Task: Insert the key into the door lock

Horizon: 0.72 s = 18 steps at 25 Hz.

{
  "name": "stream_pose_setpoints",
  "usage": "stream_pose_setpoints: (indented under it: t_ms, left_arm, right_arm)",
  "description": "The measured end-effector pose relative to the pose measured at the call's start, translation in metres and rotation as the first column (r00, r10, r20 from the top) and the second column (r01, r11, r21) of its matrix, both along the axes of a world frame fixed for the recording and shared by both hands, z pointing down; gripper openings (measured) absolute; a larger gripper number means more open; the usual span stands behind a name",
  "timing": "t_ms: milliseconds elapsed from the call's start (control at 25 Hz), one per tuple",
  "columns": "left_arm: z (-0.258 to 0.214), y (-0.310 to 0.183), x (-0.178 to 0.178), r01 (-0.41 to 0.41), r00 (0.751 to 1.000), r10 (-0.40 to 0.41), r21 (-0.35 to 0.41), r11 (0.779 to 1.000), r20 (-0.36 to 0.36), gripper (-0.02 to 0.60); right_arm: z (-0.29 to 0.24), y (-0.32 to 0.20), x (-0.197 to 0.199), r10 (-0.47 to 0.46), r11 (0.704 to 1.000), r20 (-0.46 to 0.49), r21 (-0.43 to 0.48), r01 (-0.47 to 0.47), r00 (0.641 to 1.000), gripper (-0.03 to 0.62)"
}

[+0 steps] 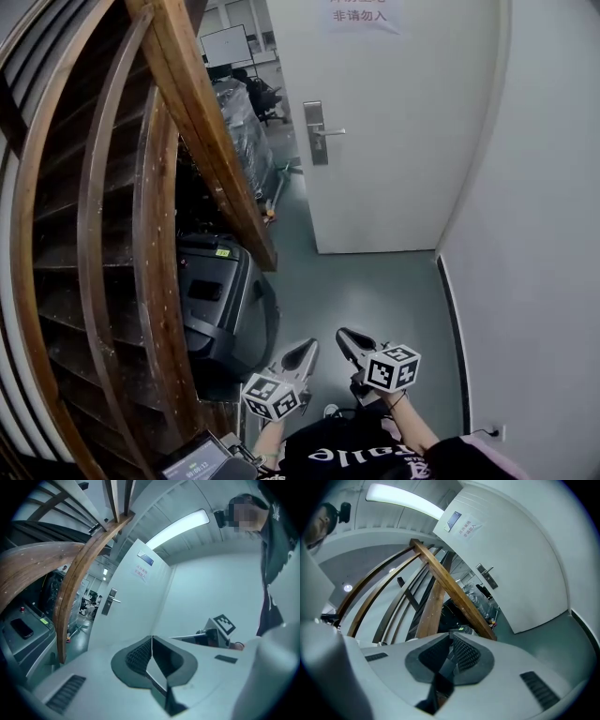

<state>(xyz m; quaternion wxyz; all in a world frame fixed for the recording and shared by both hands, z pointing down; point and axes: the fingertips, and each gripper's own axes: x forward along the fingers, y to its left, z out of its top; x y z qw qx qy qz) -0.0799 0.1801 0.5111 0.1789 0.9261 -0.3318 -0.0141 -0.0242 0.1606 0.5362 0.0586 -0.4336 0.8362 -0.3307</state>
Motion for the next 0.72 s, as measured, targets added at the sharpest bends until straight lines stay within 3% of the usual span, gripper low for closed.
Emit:
stream_pose_setpoints:
  t_ms: [360,720]
  left_arm:
    - [0.007,0.032,-0.006,-0.058,0.998,0.058,-0.014,0.998,-0.002,0.009]
    - [0.002,0.034,-0.005,-0.065,0.998,0.065,-0.003,0.998,-0.011,0.009]
  right_arm:
    - [0.001,0.028,-0.004,0.071,0.997,-0.003,-0.004,-0.071,0.997,0.037]
    - [-0.003,0.033,0.003,0.098,0.995,-0.008,0.001,-0.098,0.995,0.037]
